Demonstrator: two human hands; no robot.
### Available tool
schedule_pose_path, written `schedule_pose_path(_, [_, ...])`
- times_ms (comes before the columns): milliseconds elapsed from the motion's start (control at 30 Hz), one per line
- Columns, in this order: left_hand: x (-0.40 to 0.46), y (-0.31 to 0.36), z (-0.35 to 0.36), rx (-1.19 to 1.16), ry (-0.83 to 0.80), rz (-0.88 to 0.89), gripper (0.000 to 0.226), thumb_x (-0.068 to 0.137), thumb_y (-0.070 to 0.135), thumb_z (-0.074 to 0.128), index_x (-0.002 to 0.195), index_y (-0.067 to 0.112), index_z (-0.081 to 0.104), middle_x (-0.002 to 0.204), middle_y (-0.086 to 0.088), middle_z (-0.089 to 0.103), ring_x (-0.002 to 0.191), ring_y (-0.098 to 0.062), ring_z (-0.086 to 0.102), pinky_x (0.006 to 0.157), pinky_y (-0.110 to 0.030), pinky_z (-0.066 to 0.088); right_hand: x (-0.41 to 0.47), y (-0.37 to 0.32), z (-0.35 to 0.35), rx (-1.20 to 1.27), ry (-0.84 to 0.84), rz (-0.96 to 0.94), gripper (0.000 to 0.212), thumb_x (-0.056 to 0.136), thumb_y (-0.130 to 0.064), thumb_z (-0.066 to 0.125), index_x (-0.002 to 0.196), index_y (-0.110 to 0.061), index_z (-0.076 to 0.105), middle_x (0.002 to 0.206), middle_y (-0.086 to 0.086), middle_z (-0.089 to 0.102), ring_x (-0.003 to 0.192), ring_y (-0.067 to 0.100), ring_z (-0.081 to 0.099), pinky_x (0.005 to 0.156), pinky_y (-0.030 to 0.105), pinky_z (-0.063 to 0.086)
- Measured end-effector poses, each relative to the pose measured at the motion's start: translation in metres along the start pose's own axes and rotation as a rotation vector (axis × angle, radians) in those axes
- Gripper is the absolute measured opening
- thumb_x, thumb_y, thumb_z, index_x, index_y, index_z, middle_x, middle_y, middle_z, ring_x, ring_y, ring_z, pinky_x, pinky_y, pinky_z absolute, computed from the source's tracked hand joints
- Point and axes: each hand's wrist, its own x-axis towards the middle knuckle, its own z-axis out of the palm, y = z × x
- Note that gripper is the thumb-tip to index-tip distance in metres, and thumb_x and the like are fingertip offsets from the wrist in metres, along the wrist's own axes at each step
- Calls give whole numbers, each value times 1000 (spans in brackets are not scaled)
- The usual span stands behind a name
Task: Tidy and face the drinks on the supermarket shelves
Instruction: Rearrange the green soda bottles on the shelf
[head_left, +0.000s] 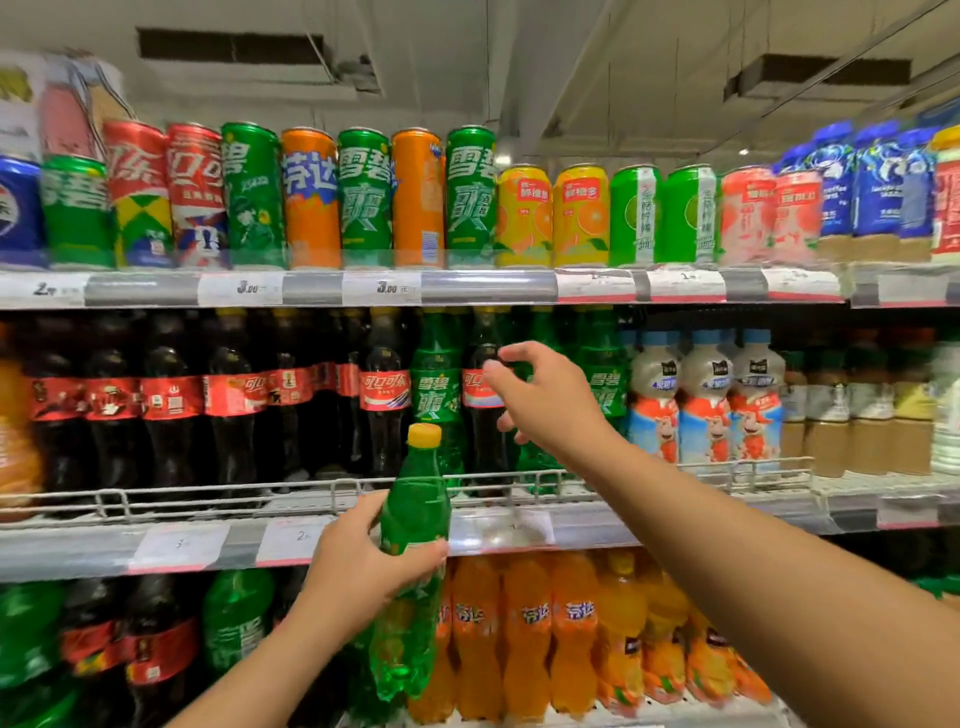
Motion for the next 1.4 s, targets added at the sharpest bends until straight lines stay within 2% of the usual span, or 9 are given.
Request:
schedule_pose_path(100, [5,-10,-7,-67,-13,-33,46,57,49,84,99,46,66,95,6,75,82,-15,73,70,-37,60,34,-5,8,-94,18,-32,48,95,-37,56,136,-13,47,110,8,62,80,27,68,63,43,60])
schedule_pose_path(200, [8,-24,-12,-104,-10,-49,47,56,52,83,99,46,67,95,6,75,83,-14,72,69,-34,59,64,-6,14,-165,-25,60,57,91,-48,57,129,-8,43,103,11,61,83,30,67,72,46,59])
schedule_pose_path(367, [10,-38,-15,-83,-50,-37,45,56,50,83,97,50,66,99,13,73,85,-6,70,65,-20,56,91,1,26,-217,-21,109,45,86,-53,63,81,-14,40,78,6,55,61,23,62,51,32,47])
schedule_pose_path(567, [13,-39,-20,-118,-121,-54,45,59,47,86,100,42,68,99,6,75,85,-13,72,73,-35,59,100,0,32,-426,69,129,53,85,-60,62,64,-14,45,61,2,50,52,22,49,46,28,33])
schedule_pose_path(700, [14,-39,-23,-122,-155,-38,40,62,42,86,98,41,68,98,4,75,84,-13,72,66,-25,58,96,4,25,-409,155,182,44,84,-54,63,69,-17,45,67,2,50,57,20,48,46,27,28])
schedule_pose_path(800, [14,-40,-22,-136,-154,-39,43,63,40,87,102,38,69,100,3,75,86,-15,72,70,-31,59,91,5,21,-355,160,196,38,82,-54,59,86,-17,52,77,1,54,66,19,52,49,28,32])
schedule_pose_path(933, [14,-41,-20,-148,-150,-43,47,58,42,88,100,44,68,101,6,74,87,-13,72,74,-34,60,86,4,20,-339,166,169,36,80,-55,57,87,-20,53,80,-1,57,67,17,54,51,27,35])
schedule_pose_path(1167, [13,-39,-19,-135,-124,-15,49,54,43,88,98,49,68,103,8,73,89,-8,70,74,-27,56,89,4,10,-336,172,222,52,81,-63,52,97,-15,60,89,4,63,74,23,59,56,29,40])
schedule_pose_path(1400, [15,-43,-18,-132,-115,-12,49,54,44,89,99,45,70,109,1,70,93,-10,69,82,-34,57,90,3,9,-406,227,188,39,83,-53,55,76,-14,57,77,3,60,64,21,55,52,27,36])
